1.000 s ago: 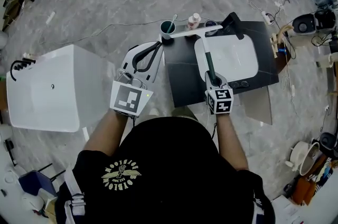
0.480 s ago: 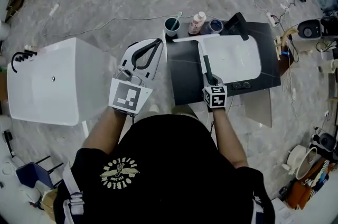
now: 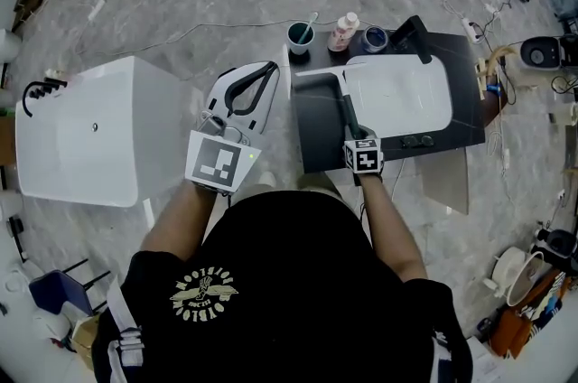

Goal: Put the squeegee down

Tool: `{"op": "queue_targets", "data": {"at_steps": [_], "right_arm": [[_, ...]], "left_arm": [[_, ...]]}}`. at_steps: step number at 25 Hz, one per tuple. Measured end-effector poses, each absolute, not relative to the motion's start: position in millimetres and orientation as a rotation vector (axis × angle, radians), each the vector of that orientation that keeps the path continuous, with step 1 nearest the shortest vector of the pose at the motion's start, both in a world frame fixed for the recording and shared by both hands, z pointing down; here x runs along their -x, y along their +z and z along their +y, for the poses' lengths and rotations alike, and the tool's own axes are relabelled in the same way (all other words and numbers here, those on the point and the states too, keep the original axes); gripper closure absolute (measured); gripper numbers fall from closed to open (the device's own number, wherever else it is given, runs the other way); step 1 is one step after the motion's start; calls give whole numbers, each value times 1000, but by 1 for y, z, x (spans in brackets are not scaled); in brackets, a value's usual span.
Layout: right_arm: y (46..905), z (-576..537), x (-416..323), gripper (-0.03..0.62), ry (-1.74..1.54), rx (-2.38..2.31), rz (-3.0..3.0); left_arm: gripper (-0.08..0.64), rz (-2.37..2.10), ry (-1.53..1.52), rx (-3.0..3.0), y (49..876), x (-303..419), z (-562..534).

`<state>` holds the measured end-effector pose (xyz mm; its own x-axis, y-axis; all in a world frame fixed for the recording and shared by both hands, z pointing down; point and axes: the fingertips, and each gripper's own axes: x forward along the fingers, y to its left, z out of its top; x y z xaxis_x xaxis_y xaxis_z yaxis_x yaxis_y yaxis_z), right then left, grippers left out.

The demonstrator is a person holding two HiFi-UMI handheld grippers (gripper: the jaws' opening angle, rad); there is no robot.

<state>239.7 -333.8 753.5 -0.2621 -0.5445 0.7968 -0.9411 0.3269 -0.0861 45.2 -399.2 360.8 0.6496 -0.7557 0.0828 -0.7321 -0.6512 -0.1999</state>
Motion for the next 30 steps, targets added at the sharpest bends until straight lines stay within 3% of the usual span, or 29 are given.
{"op": "queue_targets", "data": {"at_steps": [26, 30], "right_arm": [[817, -308, -207, 555, 829, -1069, -1817], [817, -301, -196, 402, 871, -1002, -1859]], "left_arm": [[535, 1224, -293, 2703, 365, -38, -377], [535, 1215, -274, 2709, 363, -38, -374]]}}
